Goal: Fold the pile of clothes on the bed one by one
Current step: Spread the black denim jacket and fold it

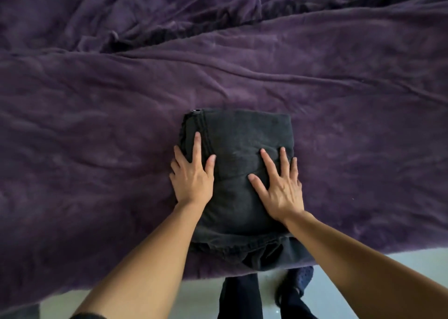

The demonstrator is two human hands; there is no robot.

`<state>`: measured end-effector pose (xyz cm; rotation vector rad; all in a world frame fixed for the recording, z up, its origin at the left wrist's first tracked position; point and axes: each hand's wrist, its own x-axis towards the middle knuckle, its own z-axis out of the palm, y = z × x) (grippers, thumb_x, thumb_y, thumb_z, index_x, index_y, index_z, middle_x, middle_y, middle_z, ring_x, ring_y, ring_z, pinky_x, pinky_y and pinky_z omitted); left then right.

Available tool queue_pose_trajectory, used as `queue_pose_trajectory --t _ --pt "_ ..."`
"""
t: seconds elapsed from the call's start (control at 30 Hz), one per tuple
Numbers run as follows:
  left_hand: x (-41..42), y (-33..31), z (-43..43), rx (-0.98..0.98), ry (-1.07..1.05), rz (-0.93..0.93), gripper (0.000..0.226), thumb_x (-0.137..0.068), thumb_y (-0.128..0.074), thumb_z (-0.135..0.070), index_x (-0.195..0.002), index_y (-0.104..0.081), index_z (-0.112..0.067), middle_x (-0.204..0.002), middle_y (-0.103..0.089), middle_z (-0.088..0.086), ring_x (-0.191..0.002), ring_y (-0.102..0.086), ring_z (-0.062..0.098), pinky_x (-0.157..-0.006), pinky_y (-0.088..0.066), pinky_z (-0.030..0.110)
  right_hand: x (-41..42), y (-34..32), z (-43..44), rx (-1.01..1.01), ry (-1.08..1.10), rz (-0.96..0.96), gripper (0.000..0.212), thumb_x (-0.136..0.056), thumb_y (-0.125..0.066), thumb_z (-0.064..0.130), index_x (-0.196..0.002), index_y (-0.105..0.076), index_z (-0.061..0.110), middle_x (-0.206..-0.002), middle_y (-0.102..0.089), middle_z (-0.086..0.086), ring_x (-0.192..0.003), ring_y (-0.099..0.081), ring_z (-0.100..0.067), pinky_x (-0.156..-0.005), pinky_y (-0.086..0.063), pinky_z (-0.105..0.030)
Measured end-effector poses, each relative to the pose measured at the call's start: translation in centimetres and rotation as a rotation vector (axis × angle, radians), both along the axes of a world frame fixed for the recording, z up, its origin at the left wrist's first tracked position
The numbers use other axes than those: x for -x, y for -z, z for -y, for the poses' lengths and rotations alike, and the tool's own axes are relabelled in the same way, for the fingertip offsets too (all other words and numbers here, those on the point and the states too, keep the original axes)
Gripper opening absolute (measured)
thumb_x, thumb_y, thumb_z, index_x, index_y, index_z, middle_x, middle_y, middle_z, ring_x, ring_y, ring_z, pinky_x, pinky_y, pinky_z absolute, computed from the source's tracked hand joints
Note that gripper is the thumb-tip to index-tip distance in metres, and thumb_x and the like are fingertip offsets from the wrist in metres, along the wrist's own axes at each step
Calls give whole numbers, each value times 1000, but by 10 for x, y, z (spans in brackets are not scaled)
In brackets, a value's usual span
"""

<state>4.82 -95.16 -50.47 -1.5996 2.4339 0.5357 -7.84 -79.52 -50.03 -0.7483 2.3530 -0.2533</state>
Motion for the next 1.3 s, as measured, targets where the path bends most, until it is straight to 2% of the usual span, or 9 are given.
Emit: queue_pose_trajectory --t 0.07,0.17,0.3,0.5,0.67,0.83,0.93,1.07,1.3 --pt "-1 -12 -3 -52 -37 -59 65 -91 -24 -64 -147 4 -47 -144 -30 18 -112 -49 40 -79 -48 47 2 -7 -8 39 114 71 85 -70 -26 92 -142 6 61 -160 9 13 -148 -1 -30 -108 -29 -56" --pt "0 -27 0 -112 -74 -99 65 -92 -29 -62 -147 3 -48 -129 -39 15 -83 -59 37 -65 -41 37 7 -14 -14 14 314 137 95 -58 -31 99 -140 2 63 -161 0 6 -139 -31 -37 -103 -37 -51" --pt "6 -54 -10 -131 -131 -113 59 -97 -37 -49 -149 -9 -45 -112 -43 13 -71 -55 31 -65 -43 36 14 -36 -19 -9 359 158 94 -60 -37 96 -141 -12 56 -138 -42 -3 -112 -56 -36 -82 -43 -40" --pt "31 -124 -62 -103 -165 -191 51 -99 -41 -39 -146 -22 -44 -111 -45 9 -78 -60 32 -69 -46 37 39 -99 -74 113 384 94 91 -59 -39 96 -139 -20 56 -126 -46 5 -106 -59 -29 -74 -39 -35" --pt "88 -179 -151 -115 -175 -249 51 -99 -40 -40 -146 -20 -47 -114 -44 7 -84 -60 32 -69 -45 38 93 -155 -165 182 400 26 91 -56 -36 98 -136 -19 59 -129 -45 6 -109 -59 -29 -78 -41 -35" --pt "167 -220 -259 -139 -157 -342 52 -99 -40 -42 -147 -19 -47 -115 -45 8 -74 -49 23 -65 -41 34 174 -209 -279 228 384 -53 92 -54 -33 101 -135 -19 59 -129 -45 4 -109 -59 -29 -87 -47 -41" --pt "223 -245 -319 -167 -132 -398 52 -99 -40 -42 -147 -20 -46 -125 -46 13 -77 -53 26 -61 -40 32 229 -244 -342 235 393 -121 93 -56 -35 99 -137 -20 58 -130 -46 2 -112 -58 -27 -90 -47 -41" --pt "303 -285 -380 -200 -83 -471 50 -99 -41 -42 -145 -23 -47 -137 -42 17 -104 -58 38 -73 -45 39 298 -287 -410 267 431 -209 94 -56 -36 98 -139 -22 55 -131 -47 -1 -115 -55 -26 -91 -45 -41" --pt "444 -338 -442 -199 7 -588 49 -99 -43 -39 -144 -26 -46 -132 -43 14 -104 -57 40 -82 -44 42 426 -342 -483 315 490 -366 95 -55 -38 99 -137 -31 52 -129 -53 -4 -117 -54 -28 -94 -44 -40"
